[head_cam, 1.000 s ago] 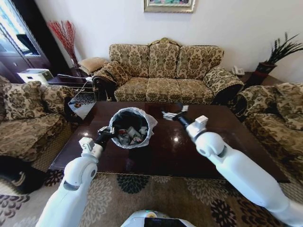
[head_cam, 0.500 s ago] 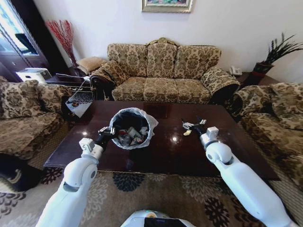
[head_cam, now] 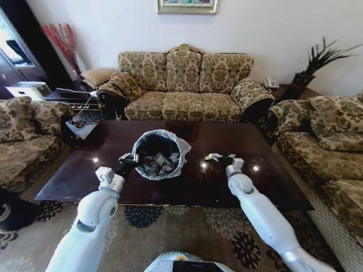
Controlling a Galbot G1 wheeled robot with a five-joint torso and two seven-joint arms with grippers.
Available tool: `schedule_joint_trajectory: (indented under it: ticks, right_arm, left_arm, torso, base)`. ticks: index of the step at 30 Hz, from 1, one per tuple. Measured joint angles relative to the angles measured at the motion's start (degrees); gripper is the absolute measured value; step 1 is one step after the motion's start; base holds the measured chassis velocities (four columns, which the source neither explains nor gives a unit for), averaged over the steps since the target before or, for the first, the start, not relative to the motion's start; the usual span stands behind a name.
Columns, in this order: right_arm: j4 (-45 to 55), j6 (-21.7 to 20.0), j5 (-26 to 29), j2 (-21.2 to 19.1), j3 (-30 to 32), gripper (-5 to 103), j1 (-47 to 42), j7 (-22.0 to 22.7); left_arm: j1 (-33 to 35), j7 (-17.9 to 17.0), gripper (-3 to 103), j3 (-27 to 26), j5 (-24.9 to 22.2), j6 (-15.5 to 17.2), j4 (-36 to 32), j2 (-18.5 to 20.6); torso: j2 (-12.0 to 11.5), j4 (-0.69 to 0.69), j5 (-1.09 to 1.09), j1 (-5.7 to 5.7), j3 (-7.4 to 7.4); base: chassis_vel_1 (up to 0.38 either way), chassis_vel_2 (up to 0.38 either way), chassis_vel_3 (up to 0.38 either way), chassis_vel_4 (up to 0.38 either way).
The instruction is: Move to the front of the table and place the trash on the table into the trash bin.
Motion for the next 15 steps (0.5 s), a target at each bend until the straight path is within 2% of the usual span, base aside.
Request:
schedule_joint_trajectory:
  ticks: [7,10,12,15]
  right_arm:
    - [-5.3,0.2,-0.9,2.9,-0.2,100,1.6,1.1]
    - [-7.3,0.2,-0.9,3.7,-0.2,100,2.5,1.0]
    - [-9.4,0.3,-0.9,4.5,-0.1,100,3.4,0.4]
    - [-11.0,0.6,-1.1,5.1,0.1,101,3.9,-0.5]
  left_arm:
    - [-0.3,0.1,1,0.1,0.0,0.0,0.6,0.0]
    - [-0.3,0.2,1,0.5,0.4,0.0,0.9,-0.2]
    - [-0.3,0.3,1,0.8,0.8,-0.1,1.0,-0.4]
    - [-0.2,0.3,1,0.8,0.8,-0.1,1.1,-0.4]
  torso:
    - [0.0,-0.15,0.01,0.01,0.00]
    - [0.0,-0.13,0.00,0.01,0.01]
    - [0.0,-0.06,0.00,0.01,0.00]
    - [0.0,-0.06,-0.01,0.00,0.00]
  base:
    - [0.013,0.003,0.001,0.001]
    - [-0.054,-0.021,-0.007,-0.009]
    - [0.000,0.000,0.000,0.000]
    - [0.000,0.000,0.000,0.000]
